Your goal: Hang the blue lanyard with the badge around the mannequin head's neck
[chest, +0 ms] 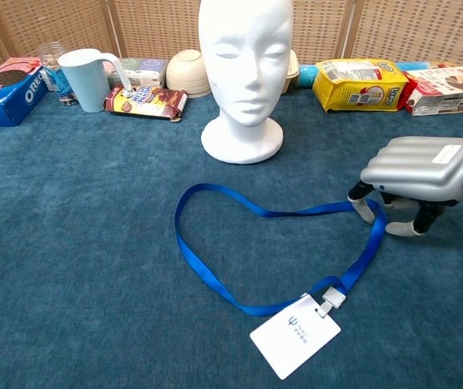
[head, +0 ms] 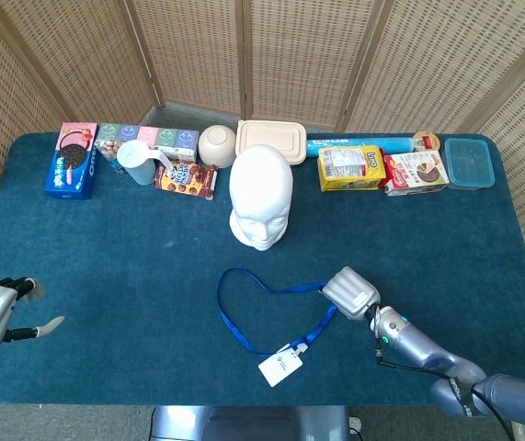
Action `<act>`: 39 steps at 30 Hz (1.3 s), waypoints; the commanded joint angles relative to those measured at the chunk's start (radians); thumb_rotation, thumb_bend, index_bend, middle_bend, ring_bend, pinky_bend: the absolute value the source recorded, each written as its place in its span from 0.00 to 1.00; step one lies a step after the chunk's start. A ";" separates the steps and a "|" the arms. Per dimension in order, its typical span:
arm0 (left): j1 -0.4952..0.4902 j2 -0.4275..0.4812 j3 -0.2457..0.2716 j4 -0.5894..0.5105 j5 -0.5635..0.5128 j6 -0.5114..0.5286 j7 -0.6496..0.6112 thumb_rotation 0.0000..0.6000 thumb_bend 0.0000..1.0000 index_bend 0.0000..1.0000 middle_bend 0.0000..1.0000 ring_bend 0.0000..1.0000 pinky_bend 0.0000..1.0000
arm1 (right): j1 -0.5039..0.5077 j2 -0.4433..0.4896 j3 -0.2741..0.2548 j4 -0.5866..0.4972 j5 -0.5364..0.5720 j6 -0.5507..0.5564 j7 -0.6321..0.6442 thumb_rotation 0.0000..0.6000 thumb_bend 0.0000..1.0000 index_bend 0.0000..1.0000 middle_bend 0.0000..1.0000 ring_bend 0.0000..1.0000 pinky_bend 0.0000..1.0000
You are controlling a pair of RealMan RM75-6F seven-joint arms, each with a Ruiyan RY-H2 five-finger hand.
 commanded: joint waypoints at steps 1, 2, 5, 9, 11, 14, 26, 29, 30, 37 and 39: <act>0.000 0.000 0.000 0.000 -0.001 -0.001 0.000 0.44 0.14 0.50 0.56 0.60 0.68 | 0.003 0.001 -0.001 0.001 0.002 -0.002 -0.008 1.00 0.40 0.47 1.00 1.00 1.00; -0.001 0.000 0.000 0.000 -0.002 -0.002 -0.001 0.44 0.14 0.50 0.56 0.60 0.68 | 0.004 0.001 -0.001 0.002 0.002 -0.003 -0.010 1.00 0.40 0.47 1.00 1.00 1.00; -0.002 0.001 0.001 -0.001 -0.001 -0.004 -0.001 0.44 0.14 0.50 0.56 0.60 0.68 | 0.011 0.003 -0.004 0.003 0.006 -0.017 -0.025 1.00 0.40 0.46 1.00 1.00 1.00; -0.003 0.003 0.001 -0.004 -0.004 -0.007 -0.002 0.44 0.14 0.50 0.56 0.60 0.68 | 0.013 0.005 -0.006 0.000 0.010 -0.019 -0.036 1.00 0.41 0.45 1.00 1.00 1.00; -0.005 0.004 0.001 -0.006 -0.004 -0.009 -0.001 0.44 0.14 0.50 0.56 0.60 0.68 | 0.013 0.003 -0.006 0.002 0.013 -0.017 -0.042 1.00 0.41 0.45 1.00 1.00 1.00; -0.006 0.005 0.001 -0.008 -0.003 -0.009 0.000 0.44 0.14 0.50 0.56 0.60 0.68 | 0.016 0.000 -0.007 0.007 0.017 -0.019 -0.052 1.00 0.41 0.45 1.00 1.00 1.00; -0.010 0.007 0.000 -0.016 -0.003 -0.012 0.003 0.44 0.14 0.49 0.56 0.60 0.68 | 0.002 0.006 -0.019 0.007 0.016 0.001 -0.049 1.00 0.44 0.45 1.00 1.00 1.00; -0.011 0.007 0.000 -0.018 -0.002 -0.013 0.003 0.44 0.14 0.49 0.56 0.60 0.68 | 0.000 0.004 -0.022 0.009 0.016 0.002 -0.049 1.00 0.45 0.45 1.00 1.00 1.00; -0.011 0.007 0.000 -0.018 -0.002 -0.013 0.003 0.44 0.14 0.49 0.56 0.60 0.68 | -0.001 0.003 -0.023 0.010 0.016 0.001 -0.048 1.00 0.45 0.46 1.00 1.00 1.00; -0.009 0.009 0.002 -0.018 -0.004 -0.012 -0.001 0.44 0.14 0.48 0.56 0.60 0.68 | 0.000 -0.009 -0.024 0.023 0.018 -0.001 -0.051 1.00 0.45 0.46 1.00 1.00 1.00; -0.009 0.009 0.002 -0.018 -0.005 -0.012 -0.003 0.44 0.14 0.48 0.56 0.60 0.68 | 0.000 -0.011 -0.023 0.024 0.020 -0.001 -0.049 1.00 0.46 0.46 1.00 1.00 1.00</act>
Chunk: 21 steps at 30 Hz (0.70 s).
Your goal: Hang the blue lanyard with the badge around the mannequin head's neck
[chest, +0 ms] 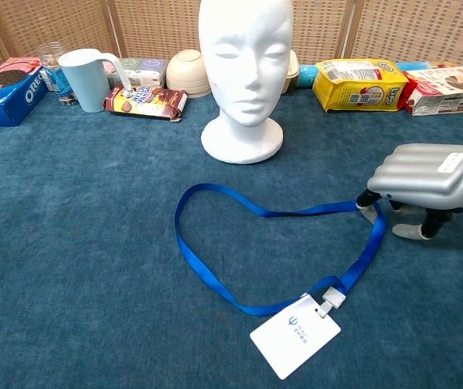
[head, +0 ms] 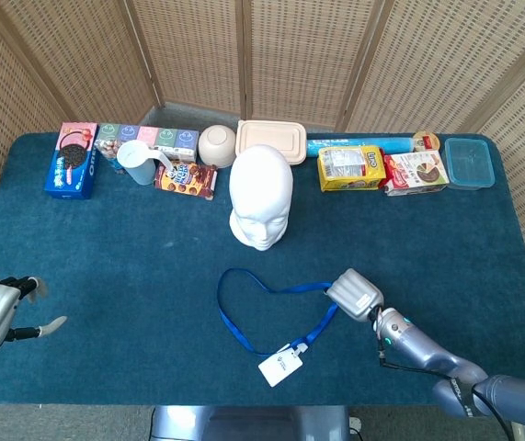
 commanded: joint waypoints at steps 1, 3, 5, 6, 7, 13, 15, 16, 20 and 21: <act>0.000 0.000 0.001 0.001 -0.001 -0.001 -0.002 0.44 0.14 0.48 0.56 0.60 0.68 | 0.000 -0.001 0.001 0.001 0.001 0.000 0.002 1.00 0.46 0.47 1.00 1.00 1.00; 0.000 0.000 0.001 0.002 -0.001 -0.002 -0.002 0.43 0.14 0.47 0.56 0.60 0.68 | -0.001 -0.002 0.001 0.002 0.001 0.002 0.004 1.00 0.47 0.48 1.00 1.00 1.00; 0.000 -0.001 0.001 0.003 -0.001 -0.002 -0.004 0.43 0.14 0.47 0.56 0.60 0.68 | -0.001 -0.004 0.003 0.003 0.003 0.002 0.006 1.00 0.48 0.49 1.00 1.00 1.00; -0.001 -0.001 0.000 0.003 -0.001 -0.002 -0.004 0.43 0.14 0.47 0.56 0.60 0.68 | -0.001 -0.005 0.003 0.004 0.005 0.002 0.007 1.00 0.48 0.49 1.00 1.00 1.00; -0.002 -0.001 0.000 0.003 -0.001 -0.002 -0.004 0.43 0.14 0.47 0.56 0.60 0.68 | 0.000 -0.006 0.003 0.004 0.006 0.001 0.007 1.00 0.48 0.50 1.00 1.00 1.00; -0.003 -0.002 0.001 0.004 -0.002 -0.005 -0.007 0.44 0.14 0.46 0.56 0.60 0.68 | -0.001 -0.011 0.004 0.006 0.011 -0.002 0.009 1.00 0.50 0.52 1.00 1.00 1.00; -0.003 -0.002 0.001 0.004 -0.003 -0.006 -0.006 0.44 0.14 0.46 0.56 0.60 0.68 | 0.000 -0.013 0.003 0.007 0.012 -0.003 0.011 1.00 0.50 0.52 1.00 1.00 1.00; -0.002 -0.002 0.001 0.004 -0.003 -0.006 -0.006 0.44 0.14 0.46 0.56 0.60 0.68 | -0.001 -0.013 0.003 0.007 0.013 -0.004 0.012 1.00 0.51 0.52 1.00 1.00 1.00; -0.004 -0.002 0.001 0.004 -0.004 -0.007 -0.006 0.44 0.14 0.45 0.56 0.60 0.68 | 0.000 -0.015 0.004 0.005 0.017 -0.005 0.013 1.00 0.52 0.53 1.00 1.00 1.00; -0.004 -0.002 0.001 0.004 -0.004 -0.007 -0.005 0.44 0.14 0.45 0.56 0.60 0.68 | 0.001 -0.015 0.004 0.005 0.017 -0.006 0.012 1.00 0.53 0.53 1.00 1.00 1.00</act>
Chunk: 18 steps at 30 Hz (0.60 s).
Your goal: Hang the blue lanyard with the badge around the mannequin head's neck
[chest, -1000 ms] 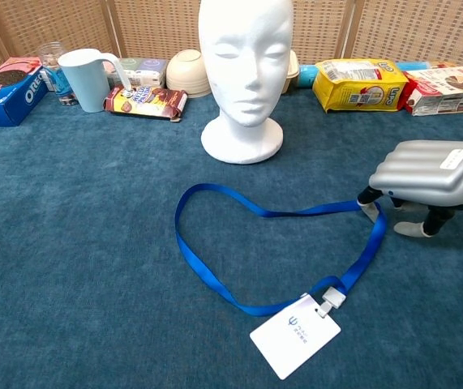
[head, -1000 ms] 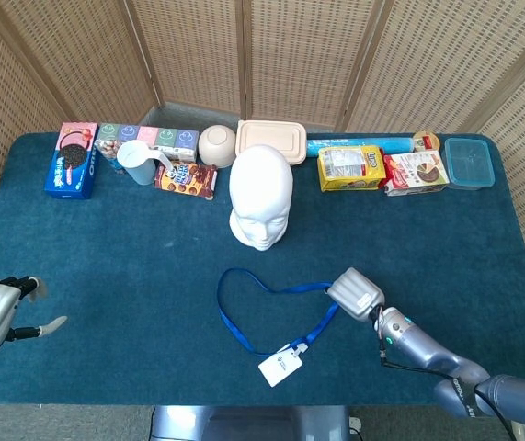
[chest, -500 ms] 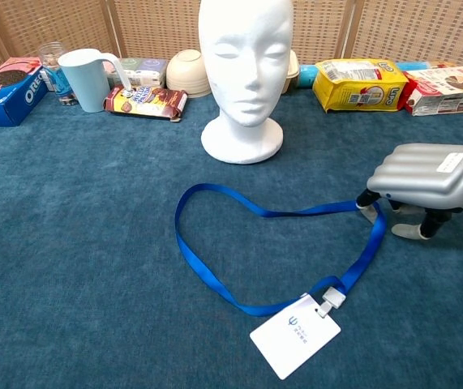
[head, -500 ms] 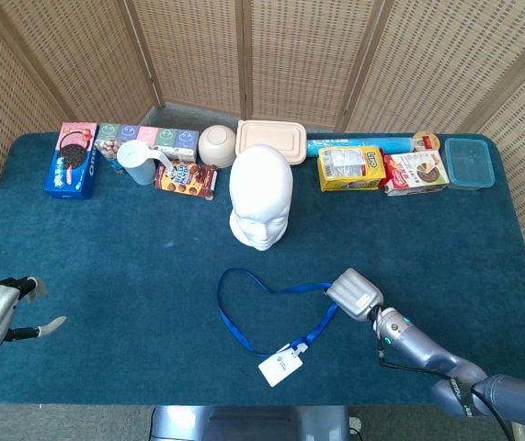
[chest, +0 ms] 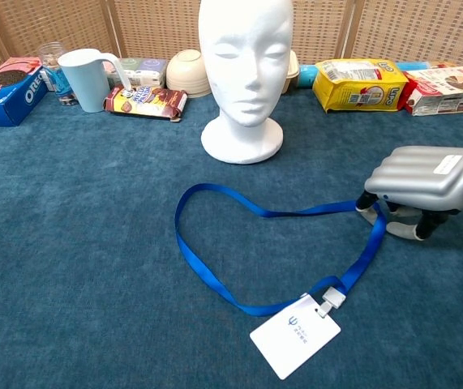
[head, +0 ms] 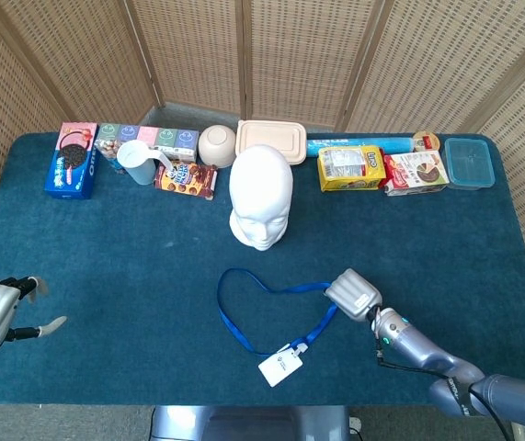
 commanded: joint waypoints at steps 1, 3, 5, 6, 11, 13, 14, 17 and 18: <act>-0.001 0.000 -0.001 0.001 0.000 -0.001 0.001 0.44 0.14 0.45 0.56 0.60 0.68 | 0.001 0.000 0.001 -0.002 0.002 -0.001 0.000 1.00 0.53 0.53 1.00 1.00 1.00; -0.004 0.000 -0.002 0.003 -0.001 -0.003 0.002 0.44 0.14 0.45 0.56 0.60 0.68 | 0.000 0.000 0.002 -0.006 0.005 0.000 0.001 1.00 0.54 0.54 1.00 1.00 1.00; -0.007 0.000 -0.002 0.005 0.002 -0.006 0.004 0.44 0.14 0.45 0.56 0.60 0.68 | -0.001 0.001 0.004 -0.009 0.008 0.003 0.005 1.00 0.54 0.54 1.00 1.00 1.00; -0.009 0.000 -0.002 0.006 0.005 -0.008 0.006 0.44 0.14 0.45 0.56 0.60 0.68 | -0.002 0.002 0.005 -0.011 0.009 0.004 0.008 1.00 0.54 0.54 1.00 1.00 1.00; -0.018 -0.008 -0.003 0.012 0.017 -0.012 0.006 0.44 0.14 0.45 0.56 0.60 0.68 | -0.005 0.005 0.009 -0.020 0.007 0.017 0.017 1.00 0.55 0.55 1.00 1.00 1.00; -0.022 -0.010 -0.002 0.014 0.022 -0.017 0.008 0.44 0.14 0.45 0.56 0.60 0.68 | -0.006 0.008 0.009 -0.024 0.004 0.022 0.018 1.00 0.55 0.55 1.00 1.00 1.00; -0.025 -0.011 -0.002 0.015 0.026 -0.019 0.009 0.44 0.14 0.45 0.56 0.60 0.68 | -0.007 0.009 0.010 -0.028 0.004 0.024 0.021 1.00 0.55 0.55 1.00 1.00 1.00; -0.033 -0.014 -0.003 0.020 0.036 -0.023 0.011 0.43 0.14 0.45 0.56 0.61 0.67 | -0.008 0.014 0.011 -0.036 0.005 0.026 0.026 1.00 0.55 0.56 1.00 1.00 1.00; -0.038 -0.017 -0.004 0.024 0.043 -0.025 0.010 0.43 0.14 0.45 0.56 0.61 0.67 | -0.009 0.016 0.012 -0.039 0.005 0.028 0.028 1.00 0.56 0.56 1.00 1.00 1.00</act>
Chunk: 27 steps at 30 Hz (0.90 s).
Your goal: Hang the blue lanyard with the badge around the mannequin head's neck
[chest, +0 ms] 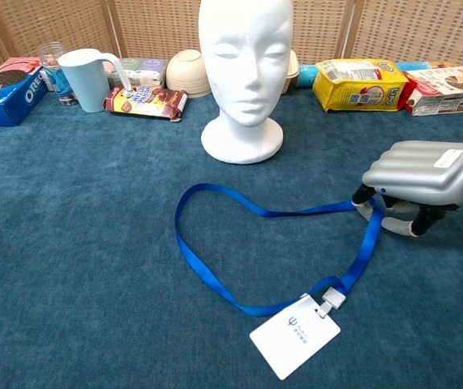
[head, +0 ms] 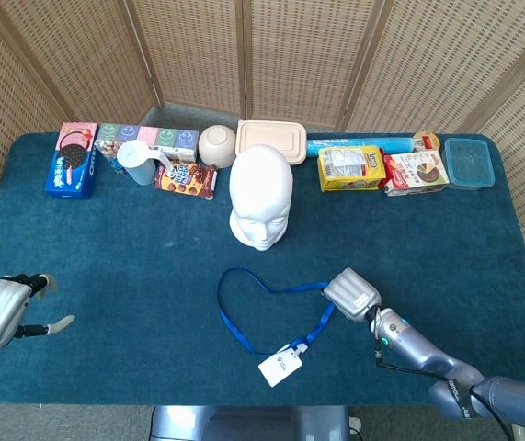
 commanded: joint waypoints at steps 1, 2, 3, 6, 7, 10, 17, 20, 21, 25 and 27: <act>-0.012 -0.008 -0.001 0.012 0.016 -0.006 -0.002 0.43 0.14 0.45 0.56 0.61 0.67 | -0.002 0.005 0.002 -0.007 0.001 0.005 0.005 1.00 0.56 0.56 1.00 1.00 1.00; -0.019 -0.011 -0.001 0.019 0.025 -0.013 -0.003 0.43 0.14 0.45 0.56 0.62 0.67 | -0.003 0.007 0.003 -0.010 0.001 0.007 0.007 1.00 0.56 0.56 1.00 1.00 1.00; -0.027 -0.013 0.001 0.025 0.035 -0.021 -0.002 0.44 0.14 0.45 0.56 0.62 0.67 | -0.004 0.009 0.003 -0.014 0.002 0.009 0.009 1.00 0.56 0.56 1.00 1.00 1.00; -0.094 -0.029 0.003 0.058 0.110 -0.085 0.029 0.51 0.15 0.45 0.57 0.63 0.67 | -0.012 0.016 0.005 -0.028 0.007 0.020 0.017 1.00 0.56 0.56 1.00 1.00 1.00; -0.106 -0.034 0.002 0.066 0.124 -0.092 0.042 0.55 0.15 0.45 0.58 0.64 0.67 | -0.013 0.017 0.005 -0.029 0.009 0.021 0.017 1.00 0.56 0.56 1.00 1.00 1.00; -0.152 -0.052 0.002 0.087 0.182 -0.124 0.080 0.69 0.16 0.45 0.66 0.69 0.66 | -0.015 0.020 0.007 -0.034 0.015 0.023 0.012 1.00 0.56 0.56 1.00 1.00 1.00; -0.272 -0.082 -0.005 0.099 0.252 -0.246 0.139 0.81 0.17 0.45 0.98 0.98 0.79 | -0.018 0.023 0.012 -0.045 0.028 0.028 0.003 1.00 0.56 0.57 1.00 1.00 1.00; -0.309 -0.095 -0.005 0.101 0.263 -0.288 0.141 0.84 0.18 0.45 1.00 1.00 0.92 | -0.019 0.021 0.013 -0.047 0.034 0.028 0.002 1.00 0.56 0.57 1.00 1.00 1.00; -0.322 -0.100 -0.005 0.102 0.264 -0.305 0.142 0.84 0.18 0.45 1.00 1.00 0.95 | -0.020 0.021 0.013 -0.047 0.036 0.028 0.001 1.00 0.56 0.57 1.00 1.00 1.00; -0.381 -0.123 -0.010 0.099 0.253 -0.390 0.152 0.83 0.24 0.45 1.00 1.00 1.00 | -0.022 0.016 0.014 -0.044 0.042 0.028 0.001 1.00 0.56 0.57 1.00 1.00 1.00; -0.398 -0.128 -0.012 0.093 0.246 -0.413 0.157 0.83 0.31 0.45 1.00 1.00 1.00 | -0.022 0.014 0.014 -0.042 0.044 0.028 0.001 1.00 0.56 0.57 1.00 1.00 1.00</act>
